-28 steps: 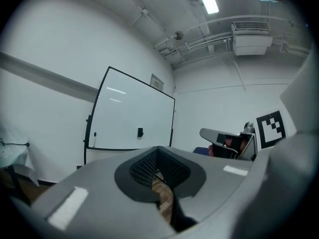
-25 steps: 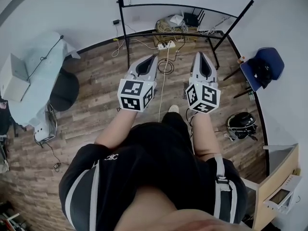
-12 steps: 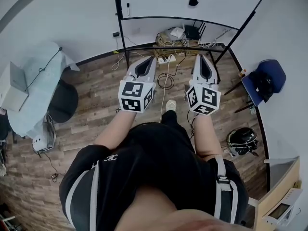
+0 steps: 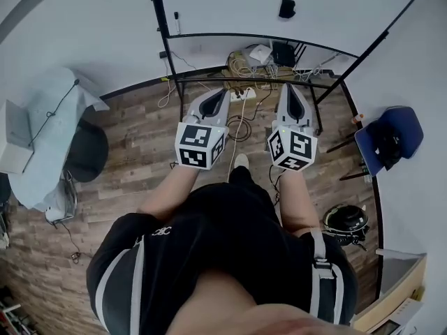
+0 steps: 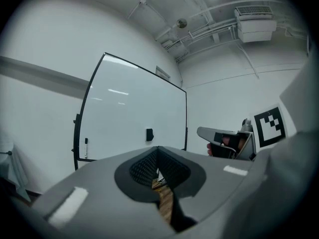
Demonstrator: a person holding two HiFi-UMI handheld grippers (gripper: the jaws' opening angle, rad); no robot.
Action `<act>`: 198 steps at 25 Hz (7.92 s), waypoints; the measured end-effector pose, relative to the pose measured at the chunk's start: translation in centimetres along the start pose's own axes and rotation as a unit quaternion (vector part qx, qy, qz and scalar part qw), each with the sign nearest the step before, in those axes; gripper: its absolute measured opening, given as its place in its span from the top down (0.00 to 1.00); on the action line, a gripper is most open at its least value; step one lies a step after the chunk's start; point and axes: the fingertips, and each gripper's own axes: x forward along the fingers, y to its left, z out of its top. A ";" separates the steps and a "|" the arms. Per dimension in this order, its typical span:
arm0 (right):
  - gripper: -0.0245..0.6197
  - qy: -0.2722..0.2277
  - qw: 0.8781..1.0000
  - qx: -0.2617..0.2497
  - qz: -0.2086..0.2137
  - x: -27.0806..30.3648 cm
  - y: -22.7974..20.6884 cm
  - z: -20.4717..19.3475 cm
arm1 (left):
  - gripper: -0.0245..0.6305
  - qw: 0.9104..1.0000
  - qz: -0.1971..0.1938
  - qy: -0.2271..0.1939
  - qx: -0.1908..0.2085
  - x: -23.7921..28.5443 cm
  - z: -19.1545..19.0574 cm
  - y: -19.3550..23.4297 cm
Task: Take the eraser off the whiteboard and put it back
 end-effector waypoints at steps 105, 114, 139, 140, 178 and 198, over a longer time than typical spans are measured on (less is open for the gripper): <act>0.60 0.152 0.987 -0.019 -0.052 46.8 -20.5 -15.5 | 0.95 0.994 0.088 0.069 -0.020 32.4 1.4 18.8; 0.60 0.106 0.992 -0.026 -0.055 45.6 -20.0 -12.2 | 0.95 0.995 0.072 0.068 -0.017 32.9 1.6 18.5; 0.60 0.056 0.996 -0.015 -0.066 32.7 -16.7 -6.1 | 0.95 0.999 -0.006 0.046 -0.007 36.3 2.7 14.3; 0.60 0.062 0.996 -0.019 -0.067 32.2 -16.5 -6.7 | 0.95 0.999 -0.009 0.047 -0.007 36.4 2.7 14.2; 0.60 0.075 0.997 0.001 0.016 38.4 -11.6 -7.7 | 0.95 0.997 0.046 0.054 -0.019 32.3 1.7 17.9; 0.60 0.141 0.990 -0.017 -0.003 47.7 -9.1 -14.8 | 0.95 0.989 0.137 0.051 -0.033 27.6 1.4 24.1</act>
